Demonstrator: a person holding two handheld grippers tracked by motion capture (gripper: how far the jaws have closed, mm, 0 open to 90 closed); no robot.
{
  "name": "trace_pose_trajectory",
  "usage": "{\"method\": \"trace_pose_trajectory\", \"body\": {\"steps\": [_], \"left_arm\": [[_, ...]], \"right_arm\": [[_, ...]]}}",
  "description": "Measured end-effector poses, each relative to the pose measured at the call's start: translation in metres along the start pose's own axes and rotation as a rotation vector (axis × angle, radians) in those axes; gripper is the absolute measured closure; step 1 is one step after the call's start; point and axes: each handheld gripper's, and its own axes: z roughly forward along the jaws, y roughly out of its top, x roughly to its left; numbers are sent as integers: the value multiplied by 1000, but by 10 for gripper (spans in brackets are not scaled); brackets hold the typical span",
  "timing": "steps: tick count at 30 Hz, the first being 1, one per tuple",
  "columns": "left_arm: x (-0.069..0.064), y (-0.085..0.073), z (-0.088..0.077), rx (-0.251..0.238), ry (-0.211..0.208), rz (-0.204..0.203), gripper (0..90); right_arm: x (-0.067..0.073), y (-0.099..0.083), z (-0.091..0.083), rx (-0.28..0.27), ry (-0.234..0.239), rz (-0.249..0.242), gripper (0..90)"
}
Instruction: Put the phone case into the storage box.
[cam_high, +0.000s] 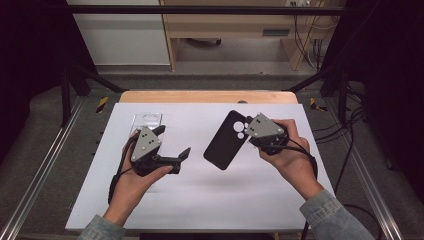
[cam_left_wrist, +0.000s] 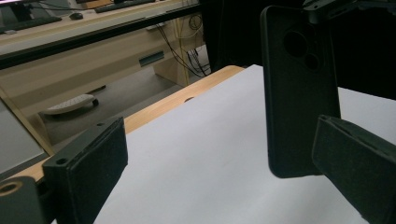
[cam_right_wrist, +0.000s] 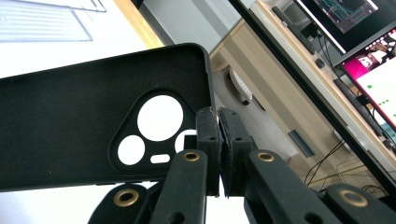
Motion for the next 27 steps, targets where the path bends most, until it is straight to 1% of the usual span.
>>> {"method": "trace_pose_trajectory", "body": {"steps": [3,5,6,8,18,21,27], "left_arm": [[-4,4,4,4,-11,2,32],[-6,5,7,3,-13,11,35],[-7,6,8,11,-24,3,35],[-9,6,11,16,-31,3,36],[-17,10,23,37,-67,11,38],[-19,11,26,40,-69,21,37],[-22,11,30,50,-68,6,37]], "right_arm": [[2,4,-2,-9,-2,-5,883],[3,6,-3,-13,-4,-15,883],[4,7,-3,-15,-5,-18,883],[5,9,-4,-17,-5,-27,883],[10,14,-3,-23,-7,-53,883],[12,15,-2,-25,-9,-63,883],[15,18,-4,-34,-13,-76,883]]}}
